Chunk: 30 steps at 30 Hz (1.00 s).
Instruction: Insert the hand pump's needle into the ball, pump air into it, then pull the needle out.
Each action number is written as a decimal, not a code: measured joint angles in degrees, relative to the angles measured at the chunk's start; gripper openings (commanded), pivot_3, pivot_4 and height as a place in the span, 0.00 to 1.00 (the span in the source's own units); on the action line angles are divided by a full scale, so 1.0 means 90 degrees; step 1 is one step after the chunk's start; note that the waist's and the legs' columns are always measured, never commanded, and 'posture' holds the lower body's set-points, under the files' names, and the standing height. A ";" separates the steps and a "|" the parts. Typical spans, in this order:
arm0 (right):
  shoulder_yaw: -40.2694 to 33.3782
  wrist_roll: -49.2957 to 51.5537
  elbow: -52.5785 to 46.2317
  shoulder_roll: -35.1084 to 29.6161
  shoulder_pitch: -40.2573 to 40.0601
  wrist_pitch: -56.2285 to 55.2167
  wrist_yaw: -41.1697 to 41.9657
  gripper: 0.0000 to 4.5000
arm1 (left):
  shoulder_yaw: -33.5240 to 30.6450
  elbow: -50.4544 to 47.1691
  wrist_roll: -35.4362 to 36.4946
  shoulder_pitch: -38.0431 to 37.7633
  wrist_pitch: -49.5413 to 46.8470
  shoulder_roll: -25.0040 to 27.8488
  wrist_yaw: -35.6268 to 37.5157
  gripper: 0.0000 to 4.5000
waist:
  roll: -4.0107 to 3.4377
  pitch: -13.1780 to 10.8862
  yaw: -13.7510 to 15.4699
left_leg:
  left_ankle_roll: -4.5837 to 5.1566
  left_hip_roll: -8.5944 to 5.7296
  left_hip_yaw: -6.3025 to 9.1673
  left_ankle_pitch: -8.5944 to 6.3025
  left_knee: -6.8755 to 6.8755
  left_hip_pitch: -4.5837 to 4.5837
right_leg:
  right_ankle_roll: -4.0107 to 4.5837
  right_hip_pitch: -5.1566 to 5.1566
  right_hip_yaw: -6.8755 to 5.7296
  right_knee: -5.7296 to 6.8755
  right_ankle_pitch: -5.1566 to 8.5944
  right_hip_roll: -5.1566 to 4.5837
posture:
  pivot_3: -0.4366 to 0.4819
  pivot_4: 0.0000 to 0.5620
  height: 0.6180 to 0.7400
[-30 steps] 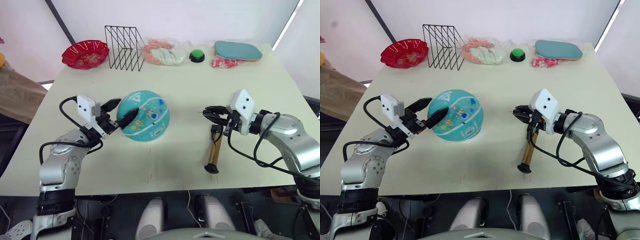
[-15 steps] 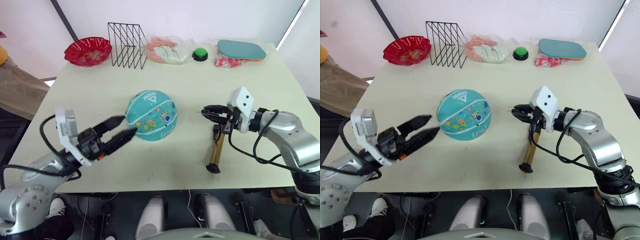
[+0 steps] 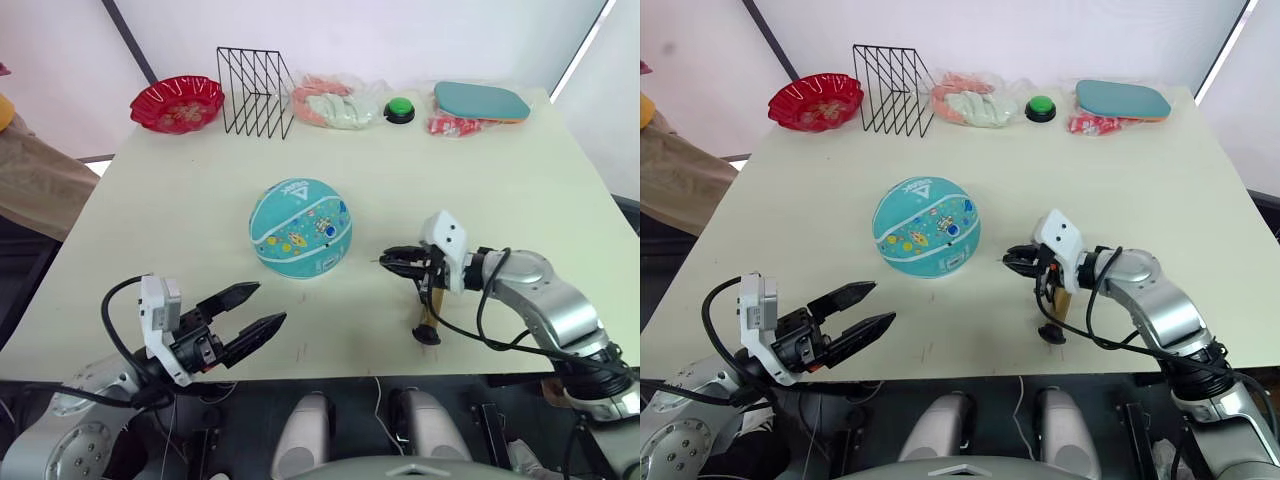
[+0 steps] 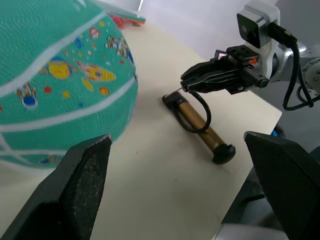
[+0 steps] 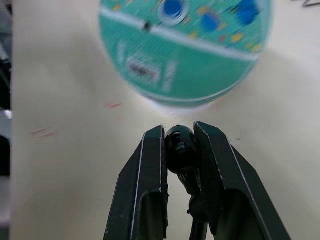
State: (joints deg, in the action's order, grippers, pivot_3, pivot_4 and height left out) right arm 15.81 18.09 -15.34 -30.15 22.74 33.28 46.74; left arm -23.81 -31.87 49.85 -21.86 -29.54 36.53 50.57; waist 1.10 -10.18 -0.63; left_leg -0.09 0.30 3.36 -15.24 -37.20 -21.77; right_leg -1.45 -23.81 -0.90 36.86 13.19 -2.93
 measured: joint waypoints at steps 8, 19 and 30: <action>0.0878 -0.0388 0.0746 0.0331 0.0000 -0.0147 0.0321 0.60 | 0.0319 0.0216 -0.0556 -0.0046 0.0423 -0.0182 0.0165 1.00 | 0.0001 0.0000 0.0003 | 0.0000 -0.0002 0.0001 0.0000 -0.0012 -0.0006 | -0.0020 0.0000 0.0010 0.0000 -0.0014 0.0001 | 0.48 0.27 1.00; -0.1203 0.1050 -0.1171 -0.0802 -0.1182 0.0487 0.0674 1.00 | 0.0551 0.0464 -0.1035 -0.0278 0.0803 -0.0383 0.0178 1.00 | -0.0001 -0.0001 0.0010 | 0.0002 0.0002 0.0001 -0.0001 -0.0010 -0.0008 | -0.0022 0.0000 0.0010 -0.0001 -0.0014 0.0012 | 0.48 0.27 1.00; -0.3576 0.1286 -0.1043 -0.1258 -0.3827 -0.1043 0.1245 1.00 | 0.0188 0.1126 -0.1310 -0.0595 0.1045 -0.0471 0.0032 1.00 | 0.0002 0.0002 0.0017 | 0.0005 0.0012 -0.0016 -0.0001 -0.0021 0.0003 | -0.0021 0.0008 0.0018 0.0001 0.0003 0.0019 | 0.48 0.27 1.00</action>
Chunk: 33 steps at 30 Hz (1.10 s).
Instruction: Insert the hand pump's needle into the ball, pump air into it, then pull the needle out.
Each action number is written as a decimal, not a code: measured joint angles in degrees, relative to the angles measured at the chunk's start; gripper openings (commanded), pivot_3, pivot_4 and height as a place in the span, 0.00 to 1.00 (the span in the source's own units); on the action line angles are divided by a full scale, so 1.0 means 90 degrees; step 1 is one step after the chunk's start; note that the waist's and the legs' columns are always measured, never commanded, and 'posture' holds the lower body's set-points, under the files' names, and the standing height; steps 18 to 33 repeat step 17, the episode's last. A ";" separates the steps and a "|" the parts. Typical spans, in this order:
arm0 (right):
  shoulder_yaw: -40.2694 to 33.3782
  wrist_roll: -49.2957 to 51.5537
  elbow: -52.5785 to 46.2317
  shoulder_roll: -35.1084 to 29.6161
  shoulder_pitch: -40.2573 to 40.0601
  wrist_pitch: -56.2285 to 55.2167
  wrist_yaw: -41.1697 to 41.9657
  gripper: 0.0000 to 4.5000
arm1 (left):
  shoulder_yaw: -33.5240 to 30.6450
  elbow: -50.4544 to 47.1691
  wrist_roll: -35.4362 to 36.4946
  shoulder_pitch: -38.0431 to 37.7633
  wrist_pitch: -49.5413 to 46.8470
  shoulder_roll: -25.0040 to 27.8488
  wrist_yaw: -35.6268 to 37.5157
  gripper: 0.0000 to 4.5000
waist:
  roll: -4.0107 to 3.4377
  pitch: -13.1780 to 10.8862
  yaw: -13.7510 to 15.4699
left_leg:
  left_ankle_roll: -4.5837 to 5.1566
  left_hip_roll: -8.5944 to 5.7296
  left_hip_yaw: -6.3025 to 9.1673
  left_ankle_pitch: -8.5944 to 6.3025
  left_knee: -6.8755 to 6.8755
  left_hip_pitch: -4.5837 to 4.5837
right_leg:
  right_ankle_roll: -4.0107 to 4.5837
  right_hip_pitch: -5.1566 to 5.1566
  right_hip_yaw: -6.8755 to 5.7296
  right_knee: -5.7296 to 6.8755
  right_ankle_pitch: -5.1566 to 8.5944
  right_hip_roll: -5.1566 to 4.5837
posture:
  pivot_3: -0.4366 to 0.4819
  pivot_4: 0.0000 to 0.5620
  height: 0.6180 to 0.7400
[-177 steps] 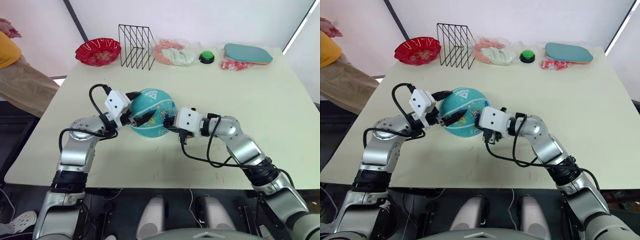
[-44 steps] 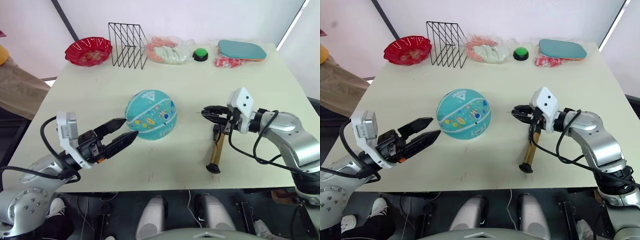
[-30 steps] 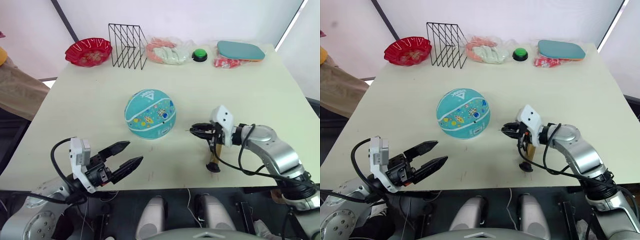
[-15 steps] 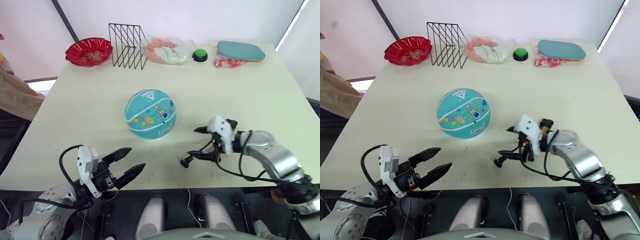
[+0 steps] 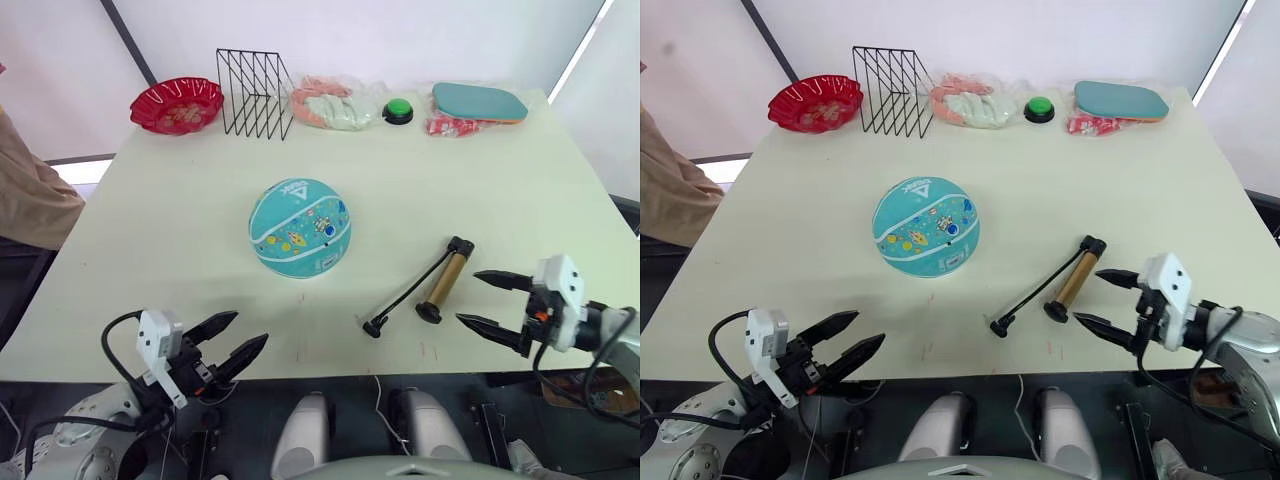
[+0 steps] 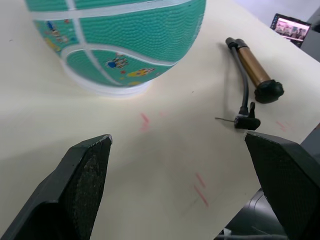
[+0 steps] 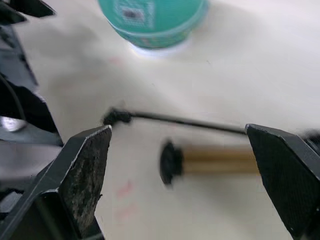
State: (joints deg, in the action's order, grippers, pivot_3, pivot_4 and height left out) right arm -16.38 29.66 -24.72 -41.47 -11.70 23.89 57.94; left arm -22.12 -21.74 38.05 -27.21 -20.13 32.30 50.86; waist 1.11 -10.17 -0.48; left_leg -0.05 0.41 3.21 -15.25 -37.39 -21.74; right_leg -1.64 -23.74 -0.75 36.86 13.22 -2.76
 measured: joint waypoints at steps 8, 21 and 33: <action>-0.0786 -0.0293 0.1041 0.0136 -0.0948 -0.1257 0.0186 1.00 | -0.0069 0.0243 -0.0085 -0.0075 0.0106 -0.0194 -0.0197 1.00 | 0.0001 0.0004 -0.0013 | 0.0001 0.0013 -0.0024 0.0001 -0.0007 0.0014 | 0.0007 0.0009 0.0018 0.0005 -0.0011 0.0009 | 0.48 0.27 1.00; -0.0781 -0.0312 0.1221 0.0330 -0.1023 -0.1583 0.0018 1.00 | -0.0070 0.0253 -0.0081 0.0137 0.0064 -0.0227 -0.0396 1.00 | 0.0000 0.0005 -0.0001 | 0.0001 0.0011 -0.0034 0.0001 -0.0007 0.0017 | 0.0006 0.0009 0.0027 0.0005 -0.0012 0.0009 | 0.48 0.27 1.00; -0.0781 -0.0312 0.1221 0.0330 -0.1023 -0.1583 0.0018 1.00 | -0.0070 0.0253 -0.0081 0.0137 0.0064 -0.0227 -0.0396 1.00 | 0.0000 0.0005 -0.0001 | 0.0001 0.0011 -0.0034 0.0001 -0.0007 0.0017 | 0.0006 0.0009 0.0027 0.0005 -0.0012 0.0009 | 0.48 0.27 1.00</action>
